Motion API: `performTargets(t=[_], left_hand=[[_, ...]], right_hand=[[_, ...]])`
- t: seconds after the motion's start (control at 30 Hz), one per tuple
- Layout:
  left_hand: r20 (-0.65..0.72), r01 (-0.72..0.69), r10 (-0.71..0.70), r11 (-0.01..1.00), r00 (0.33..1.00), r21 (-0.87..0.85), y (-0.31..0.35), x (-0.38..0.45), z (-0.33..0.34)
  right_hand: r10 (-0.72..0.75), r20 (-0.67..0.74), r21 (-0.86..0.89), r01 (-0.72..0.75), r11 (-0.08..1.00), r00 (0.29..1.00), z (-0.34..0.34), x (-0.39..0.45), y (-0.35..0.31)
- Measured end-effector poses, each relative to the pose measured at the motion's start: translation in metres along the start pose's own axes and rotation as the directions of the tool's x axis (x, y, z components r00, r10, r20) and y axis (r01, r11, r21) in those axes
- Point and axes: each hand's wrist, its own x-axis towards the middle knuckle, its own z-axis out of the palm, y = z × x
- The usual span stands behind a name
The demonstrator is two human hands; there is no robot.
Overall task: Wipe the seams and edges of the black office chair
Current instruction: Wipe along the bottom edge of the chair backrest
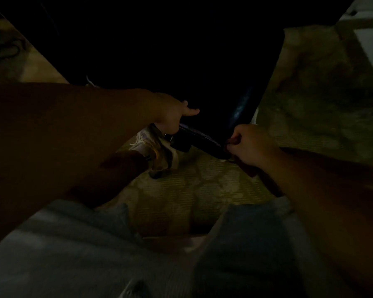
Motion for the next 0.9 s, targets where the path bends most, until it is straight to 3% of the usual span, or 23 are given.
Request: performTargets(t=[0.33,0.63,0.9], left_hand=[[0.015,-0.049,0.049,0.999,0.999,0.014,-0.004,-0.024,0.034],[0.008,-0.045,0.045,0.995,0.999,0.093,-0.003,-0.047,0.070],[-0.134,-0.030,0.060,0.976,0.989,0.214,0.022,-0.071,0.091]], right_hand=[[-0.087,0.078,-0.119,0.096,0.988,0.993,0.015,-0.031,-0.024],[-0.151,0.057,-0.212,0.160,0.964,0.987,0.018,-0.058,-0.039],[-0.124,0.128,-0.273,0.155,0.949,0.984,0.023,-0.068,-0.041]])
